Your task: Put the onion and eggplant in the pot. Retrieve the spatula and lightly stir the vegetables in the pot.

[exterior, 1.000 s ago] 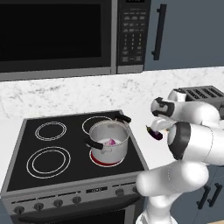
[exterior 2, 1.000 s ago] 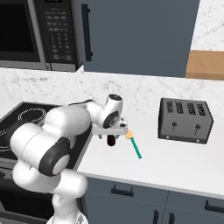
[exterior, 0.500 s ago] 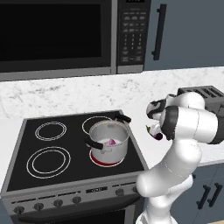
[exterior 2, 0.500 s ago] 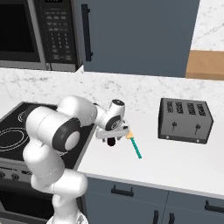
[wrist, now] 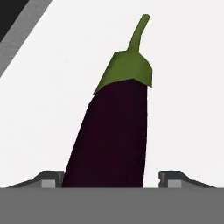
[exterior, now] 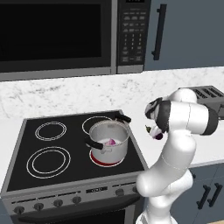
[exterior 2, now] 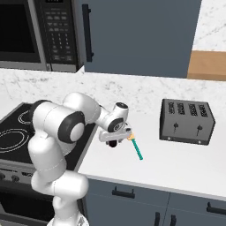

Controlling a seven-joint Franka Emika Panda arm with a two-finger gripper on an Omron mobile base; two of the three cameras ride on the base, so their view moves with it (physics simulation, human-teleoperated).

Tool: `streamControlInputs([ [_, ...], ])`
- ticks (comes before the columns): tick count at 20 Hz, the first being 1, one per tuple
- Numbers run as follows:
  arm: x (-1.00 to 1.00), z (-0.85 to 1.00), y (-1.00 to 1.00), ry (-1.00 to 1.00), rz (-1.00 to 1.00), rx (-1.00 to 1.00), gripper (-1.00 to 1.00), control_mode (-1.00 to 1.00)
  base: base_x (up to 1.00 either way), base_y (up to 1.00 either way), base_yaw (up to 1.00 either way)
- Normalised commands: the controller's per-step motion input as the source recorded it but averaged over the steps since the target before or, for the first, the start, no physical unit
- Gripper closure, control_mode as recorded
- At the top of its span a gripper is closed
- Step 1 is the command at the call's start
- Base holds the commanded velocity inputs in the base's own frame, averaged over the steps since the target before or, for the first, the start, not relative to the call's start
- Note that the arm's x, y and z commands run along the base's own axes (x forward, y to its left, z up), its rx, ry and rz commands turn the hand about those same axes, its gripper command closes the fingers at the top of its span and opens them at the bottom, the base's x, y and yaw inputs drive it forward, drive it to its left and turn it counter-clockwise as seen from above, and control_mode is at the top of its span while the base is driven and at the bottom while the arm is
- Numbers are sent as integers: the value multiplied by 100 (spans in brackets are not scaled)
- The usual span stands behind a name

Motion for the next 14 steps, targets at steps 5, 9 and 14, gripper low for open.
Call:
streamControlInputs([
  [5, -6, 30, 3, -4, 0, 7, 100, -100, 0, 0, 0],
  [9, -34, 98, 29, -10, -2, 0, 100, -100, 0, 0, 0],
  [14, -65, 100, 27, -13, -6, -2, 100, -100, 0, 0, 0],
])
